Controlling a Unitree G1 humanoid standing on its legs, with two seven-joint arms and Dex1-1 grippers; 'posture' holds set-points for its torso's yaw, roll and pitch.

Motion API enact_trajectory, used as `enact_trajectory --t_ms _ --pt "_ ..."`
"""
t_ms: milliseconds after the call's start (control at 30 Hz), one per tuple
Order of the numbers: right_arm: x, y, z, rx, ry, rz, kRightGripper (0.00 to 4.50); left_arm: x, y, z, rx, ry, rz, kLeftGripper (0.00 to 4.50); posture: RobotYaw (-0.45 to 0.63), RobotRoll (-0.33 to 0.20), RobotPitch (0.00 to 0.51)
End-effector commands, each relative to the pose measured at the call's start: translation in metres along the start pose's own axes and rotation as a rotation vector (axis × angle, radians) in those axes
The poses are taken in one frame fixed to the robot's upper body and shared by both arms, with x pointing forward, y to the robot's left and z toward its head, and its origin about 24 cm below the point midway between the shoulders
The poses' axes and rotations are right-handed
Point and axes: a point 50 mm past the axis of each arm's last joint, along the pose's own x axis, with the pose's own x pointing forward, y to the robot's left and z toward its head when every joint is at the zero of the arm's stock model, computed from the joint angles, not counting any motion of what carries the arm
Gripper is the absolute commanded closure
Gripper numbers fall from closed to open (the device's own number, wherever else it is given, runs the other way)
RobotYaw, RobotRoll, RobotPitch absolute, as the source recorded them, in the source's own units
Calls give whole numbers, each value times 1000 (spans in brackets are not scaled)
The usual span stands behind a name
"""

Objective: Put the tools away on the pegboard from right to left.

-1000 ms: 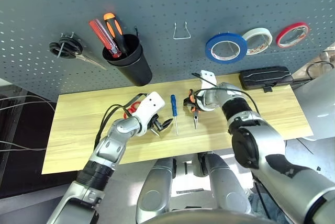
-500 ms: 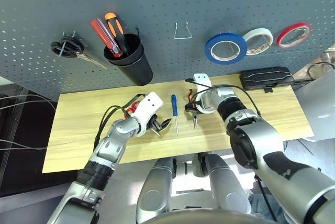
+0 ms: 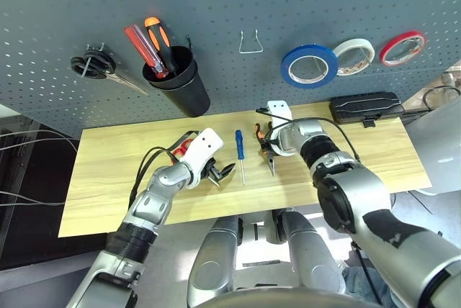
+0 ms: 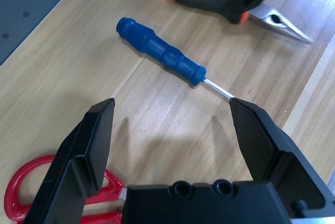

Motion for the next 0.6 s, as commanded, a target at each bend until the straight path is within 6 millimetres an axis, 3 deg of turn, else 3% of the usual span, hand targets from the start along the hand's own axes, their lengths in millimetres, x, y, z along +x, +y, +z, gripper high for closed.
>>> enact_trajectory --t_ms 33,133,300,600 --pt "-4 -14 -20 -21 95 20 2698 -3 -5 -7 -2 19 -16 0 13 0 293" --pt "-21 -30 -27 -128 12 70 2706 -2 -9 -1 1 -17 -33 0 9 0 290" --pt "-40 -37 -35 -407 -186 139 2717 -6 -14 4 11 -67 -60 0 -6 0 283" --pt "-66 -44 -33 -557 -433 189 2719 -14 -5 24 56 -212 -5 0 -9 0 277"
